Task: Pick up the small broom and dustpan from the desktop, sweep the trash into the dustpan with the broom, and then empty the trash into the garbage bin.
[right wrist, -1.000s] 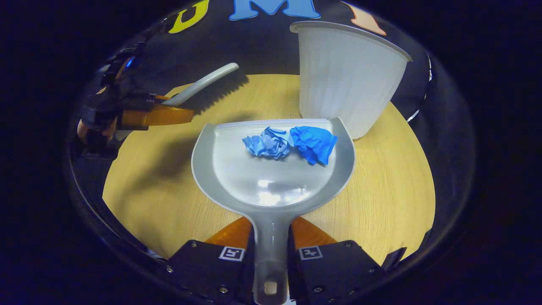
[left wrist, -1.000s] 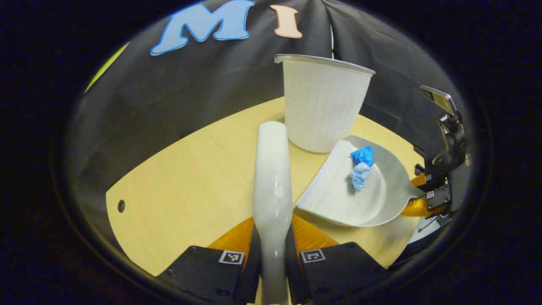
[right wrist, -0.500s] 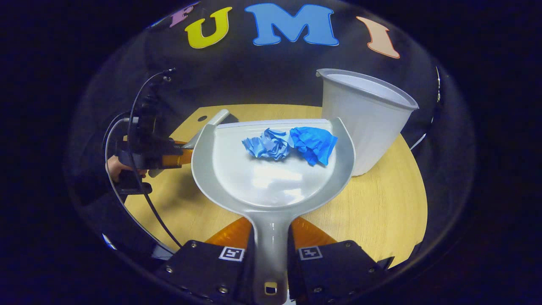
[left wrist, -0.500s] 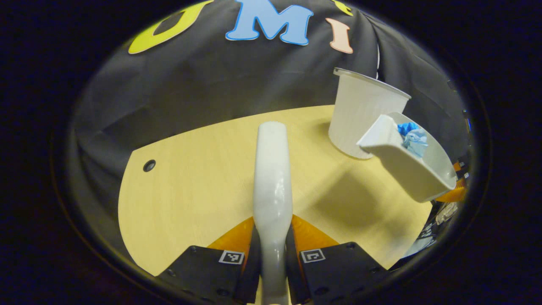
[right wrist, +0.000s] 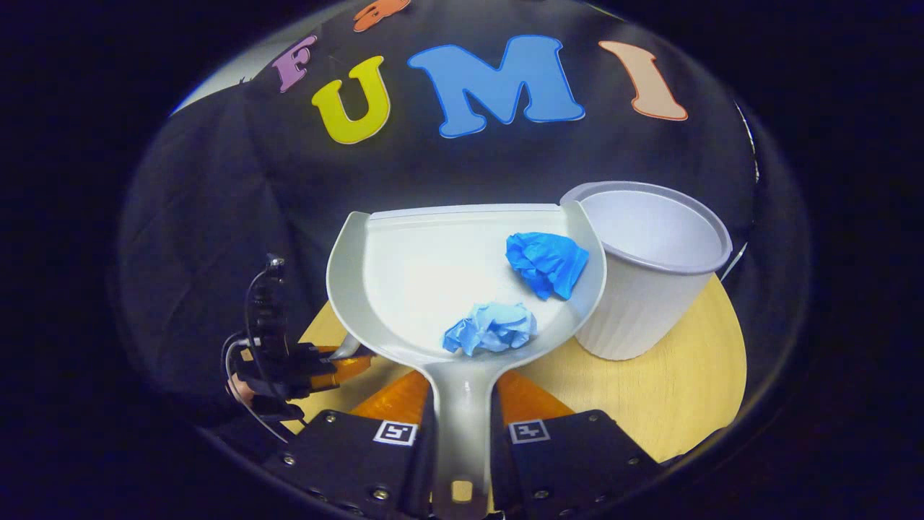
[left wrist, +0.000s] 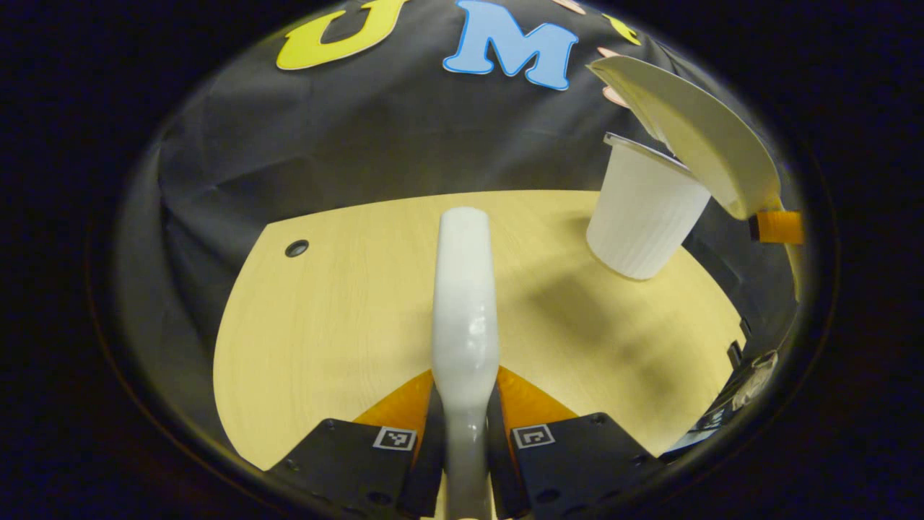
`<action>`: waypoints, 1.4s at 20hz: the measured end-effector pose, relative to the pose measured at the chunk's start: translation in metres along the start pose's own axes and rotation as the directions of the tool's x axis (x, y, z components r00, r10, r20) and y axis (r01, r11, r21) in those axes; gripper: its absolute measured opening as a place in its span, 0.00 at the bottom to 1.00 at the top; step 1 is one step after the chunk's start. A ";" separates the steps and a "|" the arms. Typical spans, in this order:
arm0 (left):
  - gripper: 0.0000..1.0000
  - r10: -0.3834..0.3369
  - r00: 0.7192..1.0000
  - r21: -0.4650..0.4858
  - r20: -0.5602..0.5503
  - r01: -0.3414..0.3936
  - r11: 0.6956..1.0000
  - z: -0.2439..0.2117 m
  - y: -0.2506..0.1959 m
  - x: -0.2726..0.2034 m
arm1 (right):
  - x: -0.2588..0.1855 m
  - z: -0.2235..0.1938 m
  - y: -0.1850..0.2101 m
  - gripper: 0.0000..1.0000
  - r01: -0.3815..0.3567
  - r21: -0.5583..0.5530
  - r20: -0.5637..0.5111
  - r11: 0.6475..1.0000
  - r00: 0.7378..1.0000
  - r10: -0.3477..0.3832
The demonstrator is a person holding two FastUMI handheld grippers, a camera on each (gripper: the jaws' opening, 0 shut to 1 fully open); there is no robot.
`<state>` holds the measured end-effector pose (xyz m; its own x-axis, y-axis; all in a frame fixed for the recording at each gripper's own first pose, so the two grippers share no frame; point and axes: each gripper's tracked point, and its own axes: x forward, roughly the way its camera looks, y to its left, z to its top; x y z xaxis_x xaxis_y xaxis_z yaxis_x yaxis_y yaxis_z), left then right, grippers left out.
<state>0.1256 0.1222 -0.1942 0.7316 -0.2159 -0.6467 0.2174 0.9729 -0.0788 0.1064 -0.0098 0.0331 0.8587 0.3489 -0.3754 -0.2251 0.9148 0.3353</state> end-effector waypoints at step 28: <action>0.34 -0.008 1.000 -0.013 0.018 0.008 1.000 0.004 -0.062 -0.043 | -0.024 0.129 -0.002 0.31 -0.661 0.712 0.615 0.235 0.750 0.244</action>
<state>0.0837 0.0708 -0.1585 0.7416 -0.2253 -0.6319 0.2149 0.9721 -0.0944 0.1458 -0.0466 0.1528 0.8720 0.3594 0.3322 -0.2930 -0.1605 0.9426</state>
